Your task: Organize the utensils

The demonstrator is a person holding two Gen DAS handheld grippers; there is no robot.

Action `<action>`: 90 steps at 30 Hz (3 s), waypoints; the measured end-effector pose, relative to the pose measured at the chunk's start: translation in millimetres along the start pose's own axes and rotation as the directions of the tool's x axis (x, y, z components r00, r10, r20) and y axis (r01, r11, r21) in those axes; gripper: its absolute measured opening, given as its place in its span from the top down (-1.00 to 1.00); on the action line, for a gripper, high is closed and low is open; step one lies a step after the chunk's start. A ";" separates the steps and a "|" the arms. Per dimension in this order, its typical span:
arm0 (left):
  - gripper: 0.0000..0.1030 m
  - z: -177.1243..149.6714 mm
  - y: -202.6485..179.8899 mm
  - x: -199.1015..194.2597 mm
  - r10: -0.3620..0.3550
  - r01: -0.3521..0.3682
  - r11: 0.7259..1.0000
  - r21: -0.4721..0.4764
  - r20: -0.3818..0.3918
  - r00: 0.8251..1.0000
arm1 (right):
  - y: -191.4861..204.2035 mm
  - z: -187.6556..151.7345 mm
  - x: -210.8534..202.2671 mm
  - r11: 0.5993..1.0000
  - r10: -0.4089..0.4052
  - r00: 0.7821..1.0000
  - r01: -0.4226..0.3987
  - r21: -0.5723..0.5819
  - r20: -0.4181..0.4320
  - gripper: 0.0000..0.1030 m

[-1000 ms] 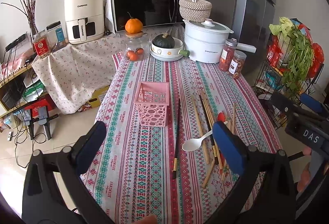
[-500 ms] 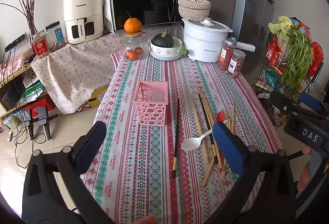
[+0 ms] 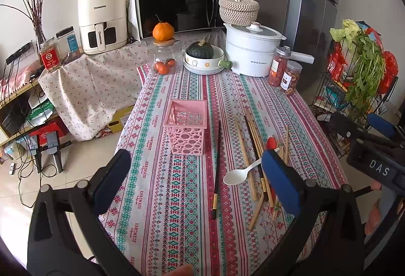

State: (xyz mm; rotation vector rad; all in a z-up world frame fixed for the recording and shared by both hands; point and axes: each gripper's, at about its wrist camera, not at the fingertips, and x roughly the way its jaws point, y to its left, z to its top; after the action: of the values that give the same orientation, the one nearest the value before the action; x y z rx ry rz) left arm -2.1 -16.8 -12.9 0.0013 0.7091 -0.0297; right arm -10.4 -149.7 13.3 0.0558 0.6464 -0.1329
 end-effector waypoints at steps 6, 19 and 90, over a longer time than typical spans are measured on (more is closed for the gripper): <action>-0.99 2.0 2.3 1.4 0.003 -0.003 1.000 0.004 -0.001 1.000 | 1.1 -0.5 1.2 1.000 -0.001 1.000 0.001 -0.003 -0.003 -1.00; -0.99 1.2 1.6 1.0 0.003 -0.003 1.000 0.004 -0.002 1.000 | 1.7 -1.1 2.2 1.000 -0.001 1.000 0.001 -0.003 -0.005 -1.00; 0.87 67.6 -56.0 143.5 -0.256 0.297 0.949 0.102 -0.294 0.921 | -65.6 -16.5 273.1 0.980 0.083 0.797 0.042 0.193 -0.598 0.14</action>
State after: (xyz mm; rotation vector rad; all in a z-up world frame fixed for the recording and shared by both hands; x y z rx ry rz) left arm 149.2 -77.4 -54.5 0.0449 0.9839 -0.3604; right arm 186.2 -242.0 -165.5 0.3089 1.2784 -0.1589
